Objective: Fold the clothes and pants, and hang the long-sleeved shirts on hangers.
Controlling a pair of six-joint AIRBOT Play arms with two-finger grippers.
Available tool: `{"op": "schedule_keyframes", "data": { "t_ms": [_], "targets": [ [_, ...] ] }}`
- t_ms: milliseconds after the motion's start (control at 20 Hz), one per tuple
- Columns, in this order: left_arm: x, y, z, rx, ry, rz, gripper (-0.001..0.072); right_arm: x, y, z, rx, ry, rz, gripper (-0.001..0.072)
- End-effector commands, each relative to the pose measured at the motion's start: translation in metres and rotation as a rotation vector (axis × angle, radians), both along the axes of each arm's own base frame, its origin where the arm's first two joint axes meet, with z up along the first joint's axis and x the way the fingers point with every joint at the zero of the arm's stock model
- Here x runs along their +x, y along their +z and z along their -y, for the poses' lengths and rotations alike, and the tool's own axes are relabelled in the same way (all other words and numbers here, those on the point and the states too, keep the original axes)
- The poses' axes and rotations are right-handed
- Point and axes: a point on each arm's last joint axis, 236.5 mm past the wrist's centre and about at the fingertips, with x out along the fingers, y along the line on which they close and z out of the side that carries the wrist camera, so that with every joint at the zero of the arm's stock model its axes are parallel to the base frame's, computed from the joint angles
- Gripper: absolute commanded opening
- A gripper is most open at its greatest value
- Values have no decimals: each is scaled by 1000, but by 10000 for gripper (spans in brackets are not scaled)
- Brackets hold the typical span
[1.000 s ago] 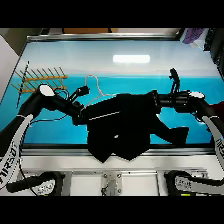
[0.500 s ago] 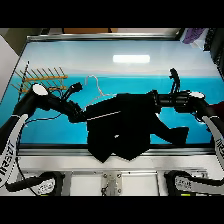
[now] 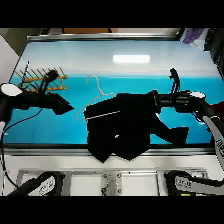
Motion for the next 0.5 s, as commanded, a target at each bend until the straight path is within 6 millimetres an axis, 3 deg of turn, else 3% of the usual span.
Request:
{"op": "schedule_keyframes", "data": {
  "t_ms": [0, 150, 450],
  "targets": [
    [6, 30, -36, 44, 220, 53, 412, 9, 30, 4, 76, -57, 43, 17],
    [-18, 14, -31, 53, 378, -65, 412, 14, 42, 7, 60, -104, 83, 17],
    [-112, -83, 62, -40, 475, -391, 413, 11, 49, 7, 60, -109, 93, 17]
  ]
}}
